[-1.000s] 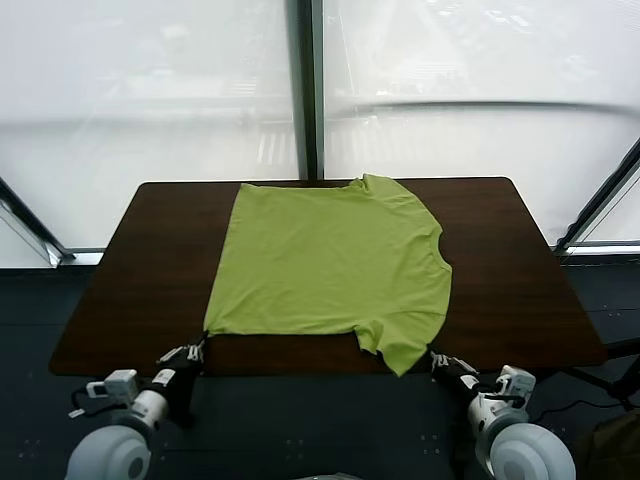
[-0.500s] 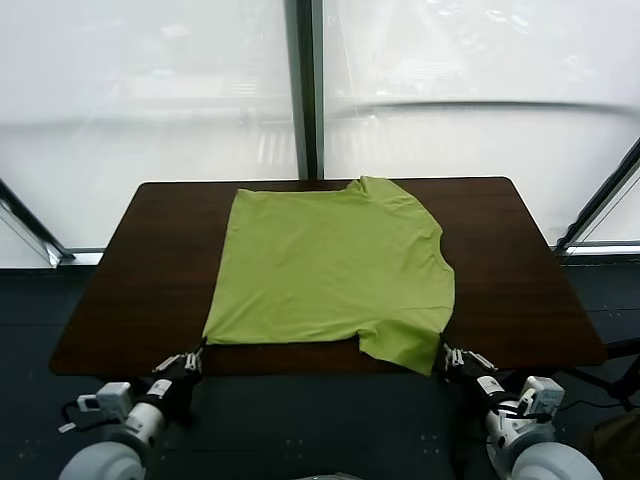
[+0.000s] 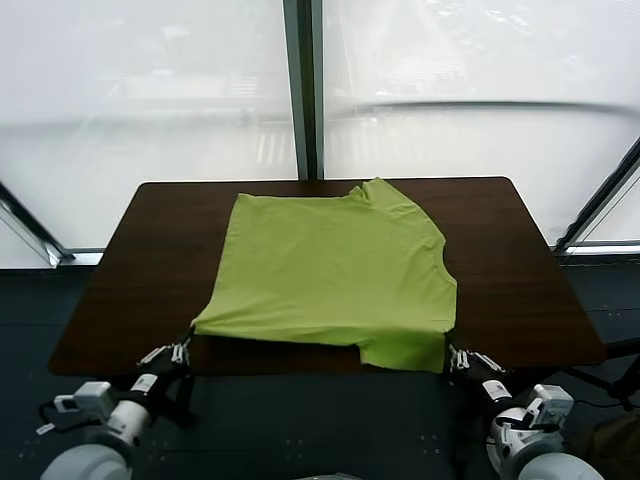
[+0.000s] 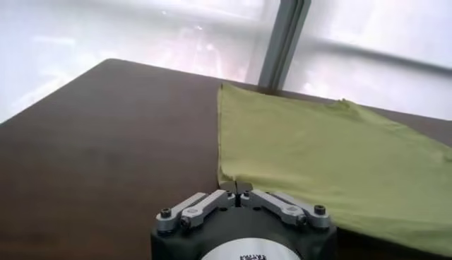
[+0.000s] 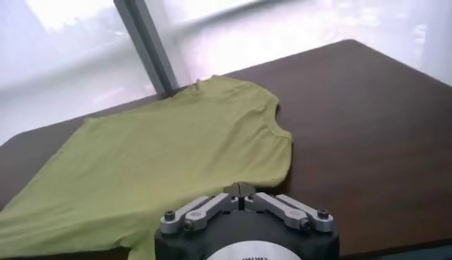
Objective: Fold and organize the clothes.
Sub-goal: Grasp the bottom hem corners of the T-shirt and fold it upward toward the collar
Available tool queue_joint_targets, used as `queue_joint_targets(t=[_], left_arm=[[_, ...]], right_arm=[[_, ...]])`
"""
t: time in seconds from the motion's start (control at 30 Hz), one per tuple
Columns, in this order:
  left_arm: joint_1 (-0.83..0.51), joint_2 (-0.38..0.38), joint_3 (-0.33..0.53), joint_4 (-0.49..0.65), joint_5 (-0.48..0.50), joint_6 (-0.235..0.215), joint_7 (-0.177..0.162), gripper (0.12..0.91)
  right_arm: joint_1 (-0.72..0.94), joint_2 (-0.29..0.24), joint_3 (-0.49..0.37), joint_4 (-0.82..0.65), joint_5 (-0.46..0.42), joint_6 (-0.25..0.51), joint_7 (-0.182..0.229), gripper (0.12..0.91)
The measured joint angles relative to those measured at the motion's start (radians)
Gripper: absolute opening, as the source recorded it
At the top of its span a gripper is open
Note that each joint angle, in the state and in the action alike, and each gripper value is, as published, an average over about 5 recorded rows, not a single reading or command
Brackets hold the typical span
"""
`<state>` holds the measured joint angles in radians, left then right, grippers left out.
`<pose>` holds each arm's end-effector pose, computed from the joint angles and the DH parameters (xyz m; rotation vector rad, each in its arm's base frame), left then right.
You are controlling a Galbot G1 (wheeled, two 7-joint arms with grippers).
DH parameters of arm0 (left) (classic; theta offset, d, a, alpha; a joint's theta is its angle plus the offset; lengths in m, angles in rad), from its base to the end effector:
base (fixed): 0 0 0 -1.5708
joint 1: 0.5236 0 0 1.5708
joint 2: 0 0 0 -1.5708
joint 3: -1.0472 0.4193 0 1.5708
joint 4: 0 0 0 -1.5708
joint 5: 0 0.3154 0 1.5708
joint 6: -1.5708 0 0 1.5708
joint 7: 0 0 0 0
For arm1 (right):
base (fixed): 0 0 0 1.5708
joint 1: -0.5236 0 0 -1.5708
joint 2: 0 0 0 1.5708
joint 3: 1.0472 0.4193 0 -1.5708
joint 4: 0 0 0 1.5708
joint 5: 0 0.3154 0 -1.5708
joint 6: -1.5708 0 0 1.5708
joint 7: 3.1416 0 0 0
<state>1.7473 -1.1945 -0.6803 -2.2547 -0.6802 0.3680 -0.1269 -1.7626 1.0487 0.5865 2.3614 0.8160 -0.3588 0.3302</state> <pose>0.0619 0.1163 -0.3014 -0.0630 -2.7136 0.3333 0.0608 -0.1094 -0.2676 0.0890 -2.6812 -0.3479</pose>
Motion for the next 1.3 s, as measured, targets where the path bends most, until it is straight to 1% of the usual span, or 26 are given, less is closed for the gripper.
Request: queue_joint_targets(t=[0.2,0.3,0.4,0.6,0.73,0.83,1.03,1.3], left_arm=[[-0.143,-0.040,0.045,0.032,-0.014,0.027,-0.042,0.149],[-0.213,-0.048,0.067,0.051,-0.017,0.032,-0.050,0.149],[-0.271,-0.046,0.082,0.073,-0.019,0.032,-0.051,0.149],[-0.357,-0.046,0.111,0.131,-0.015,0.006,-0.038,0.149],[-0.419,-0.051,0.134,0.187,-0.011,0.000,-0.029,0.149],[-0.465,-0.050,0.147,0.235,-0.003,-0.004,-0.015,0.149],[-0.518,-0.038,0.152,0.323,0.012,-0.018,0.011,0.149],[-0.570,0.008,0.157,0.426,0.013,-0.025,0.028,0.149]], right_arm=[[0.142,-0.001,-0.036,-0.100,0.031,-0.018,0.003,0.139],[0.218,-0.001,-0.047,-0.154,0.043,-0.021,0.001,0.139],[0.284,0.001,-0.055,-0.201,0.047,-0.018,-0.005,0.139],[0.385,0.020,-0.077,-0.279,0.039,-0.012,-0.020,0.139],[0.445,0.042,-0.097,-0.325,0.025,-0.012,-0.021,0.139],[0.490,0.056,-0.116,-0.361,0.013,-0.005,-0.027,0.139],[0.564,0.065,-0.150,-0.441,-0.020,0.034,-0.051,0.139],[0.639,0.080,-0.188,-0.554,-0.065,0.084,-0.076,0.139]])
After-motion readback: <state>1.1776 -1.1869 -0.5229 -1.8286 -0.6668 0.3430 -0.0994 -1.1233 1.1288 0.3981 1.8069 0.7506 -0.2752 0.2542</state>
